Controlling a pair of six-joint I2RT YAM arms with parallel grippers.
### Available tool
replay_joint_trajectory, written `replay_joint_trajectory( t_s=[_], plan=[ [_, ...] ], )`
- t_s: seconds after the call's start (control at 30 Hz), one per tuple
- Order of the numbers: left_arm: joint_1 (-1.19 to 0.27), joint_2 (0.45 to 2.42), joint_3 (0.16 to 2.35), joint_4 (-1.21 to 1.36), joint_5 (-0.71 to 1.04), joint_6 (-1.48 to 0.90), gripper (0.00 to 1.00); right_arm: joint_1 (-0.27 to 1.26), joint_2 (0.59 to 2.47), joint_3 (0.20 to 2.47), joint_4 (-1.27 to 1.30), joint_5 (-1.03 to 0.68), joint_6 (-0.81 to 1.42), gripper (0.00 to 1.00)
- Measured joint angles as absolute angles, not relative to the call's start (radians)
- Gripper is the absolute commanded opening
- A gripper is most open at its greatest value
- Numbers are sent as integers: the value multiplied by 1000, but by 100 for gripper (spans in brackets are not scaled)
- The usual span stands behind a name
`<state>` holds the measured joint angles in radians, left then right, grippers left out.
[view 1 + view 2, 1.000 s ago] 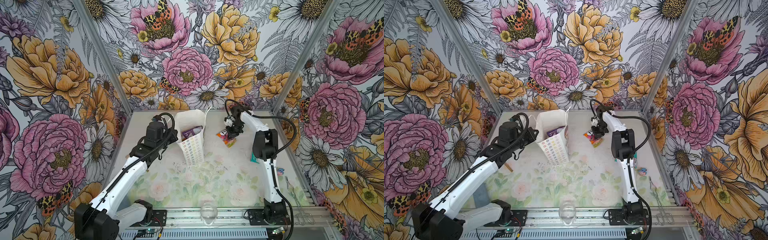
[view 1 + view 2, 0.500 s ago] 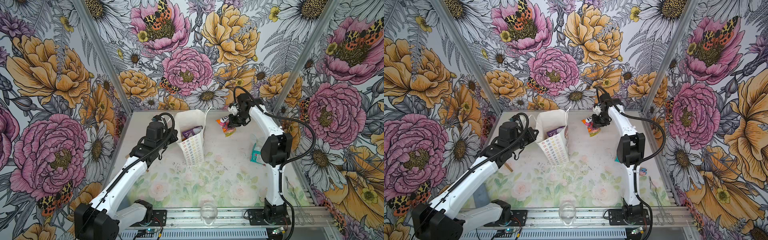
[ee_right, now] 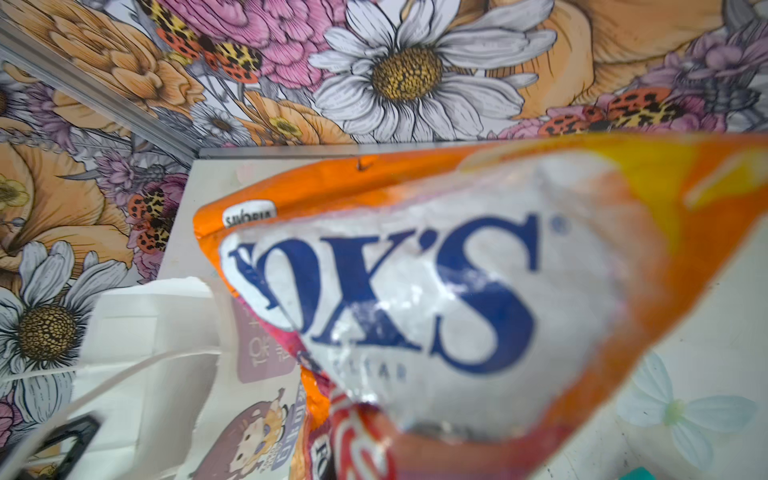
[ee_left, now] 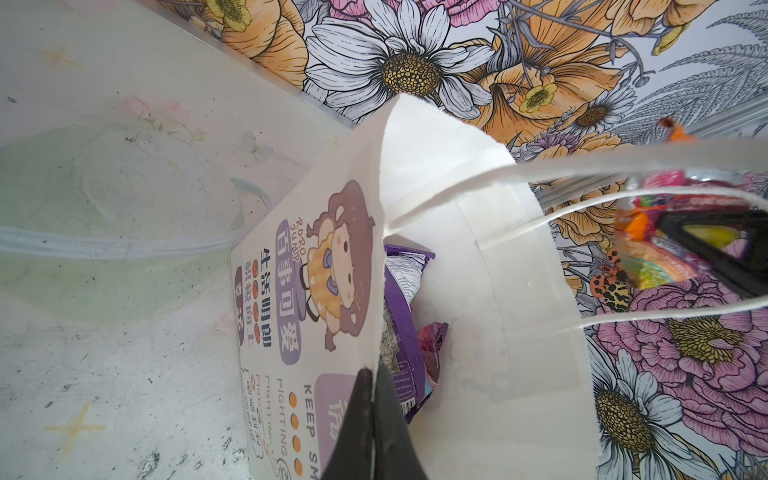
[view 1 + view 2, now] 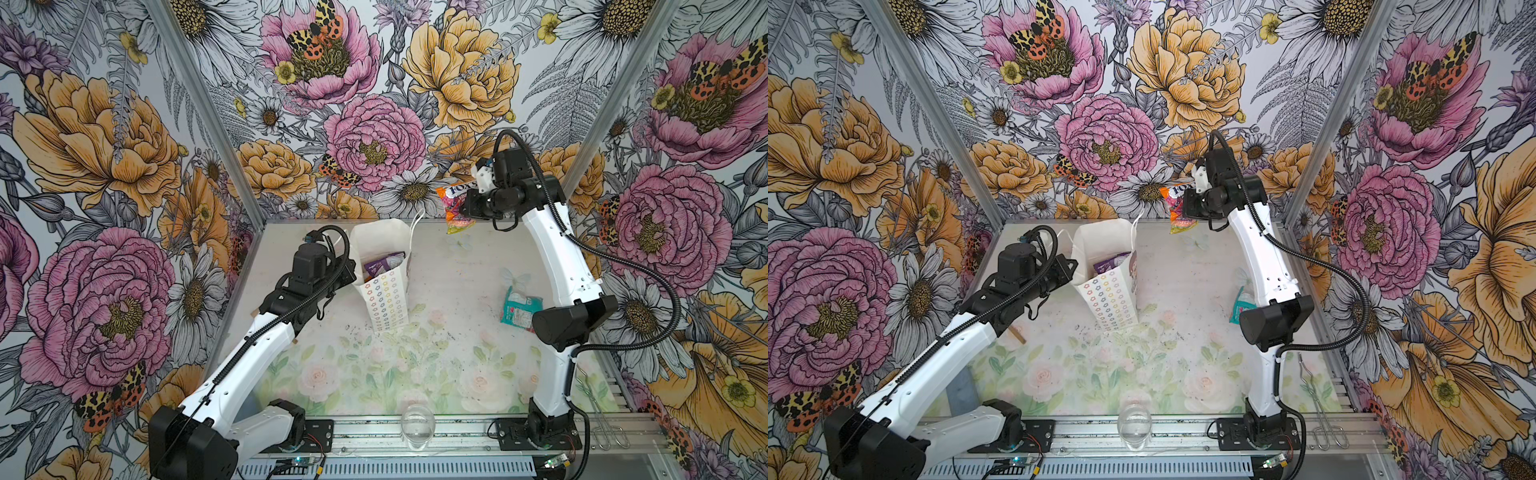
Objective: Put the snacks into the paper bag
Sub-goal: 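Lift the orange Fox's packet with the right gripper and carry it toward the bag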
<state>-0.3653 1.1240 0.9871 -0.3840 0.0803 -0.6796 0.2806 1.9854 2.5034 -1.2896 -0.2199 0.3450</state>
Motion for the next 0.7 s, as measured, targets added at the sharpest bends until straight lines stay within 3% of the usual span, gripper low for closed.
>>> replay_joint_trajectory(
  t_s=[0.7],
  plan=[
    [-371, 1124, 987, -383, 80, -682, 0, 674, 1886, 2615, -1110, 46, 479, 0]
  ],
)
